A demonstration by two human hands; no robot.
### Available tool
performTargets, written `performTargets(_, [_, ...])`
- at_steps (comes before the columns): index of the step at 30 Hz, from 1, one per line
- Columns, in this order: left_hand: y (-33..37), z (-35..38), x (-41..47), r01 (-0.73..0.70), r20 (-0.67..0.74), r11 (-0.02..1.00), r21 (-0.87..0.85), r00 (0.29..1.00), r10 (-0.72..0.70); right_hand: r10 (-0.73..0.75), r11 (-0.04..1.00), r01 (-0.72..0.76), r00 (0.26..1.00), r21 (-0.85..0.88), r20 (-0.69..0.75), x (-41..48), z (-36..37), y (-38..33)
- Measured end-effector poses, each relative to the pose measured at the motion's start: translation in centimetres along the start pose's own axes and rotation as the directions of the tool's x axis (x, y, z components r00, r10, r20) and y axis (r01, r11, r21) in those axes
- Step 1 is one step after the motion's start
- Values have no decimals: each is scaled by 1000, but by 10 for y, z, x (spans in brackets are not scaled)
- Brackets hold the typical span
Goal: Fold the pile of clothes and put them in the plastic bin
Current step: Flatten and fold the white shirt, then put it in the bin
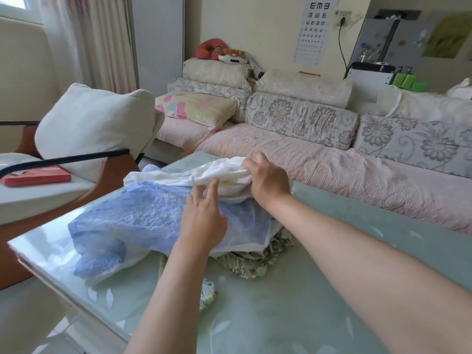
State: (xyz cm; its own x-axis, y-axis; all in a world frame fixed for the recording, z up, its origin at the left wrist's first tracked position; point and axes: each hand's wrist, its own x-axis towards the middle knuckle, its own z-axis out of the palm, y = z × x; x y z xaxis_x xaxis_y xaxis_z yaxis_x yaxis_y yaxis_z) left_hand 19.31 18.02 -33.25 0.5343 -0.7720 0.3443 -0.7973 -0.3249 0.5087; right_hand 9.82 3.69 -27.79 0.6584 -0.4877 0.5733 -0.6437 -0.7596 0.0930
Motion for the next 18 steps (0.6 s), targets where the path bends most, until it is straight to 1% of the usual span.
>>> performTargets(3, [22, -3, -5, -100, -166, 995, -9, 981, 97, 26, 995, -8, 985, 102, -172, -26, -31, 23])
performTargets(5, [42, -8, -8, -141, -233, 990, -8, 963, 135, 59, 988, -26, 974, 155, -218, -52, -49, 41])
performTargets(6, [53, -10, -10, -156, -229, 988, 13, 961, 155, 74, 983, -34, 973, 180, -221, -68, -56, 51])
performTargets(8, [74, -8, -16, -206, -155, 973, 101, 963, 220, 60, 982, -21, 977, 188, -203, -104, -65, 71])
performTargets(9, [82, -3, -20, -240, -92, 961, 137, 963, 253, 35, 986, -6, 985, 169, -171, -123, -68, 80])
performTargets(10, [90, 2, -26, -275, -16, 950, 147, 960, 280, 11, 989, 7, 992, 149, -124, -142, -71, 89])
performTargets(12, [106, 16, -42, -324, 151, 940, 105, 940, 307, -28, 993, 28, 1000, 115, -1, -180, -76, 106])
performTargets(14, [122, 27, -60, -359, 309, 933, 32, 891, 333, -61, 995, 52, 993, 91, 100, -215, -85, 120])
performTargets(15, [130, 32, -68, -384, 364, 923, -4, 860, 359, -71, 994, 59, 988, 90, 137, -231, -91, 125])
performTargets(18, [156, 38, -89, -447, 473, 890, -93, 766, 435, -76, 996, 63, 976, 66, 205, -268, -114, 141])
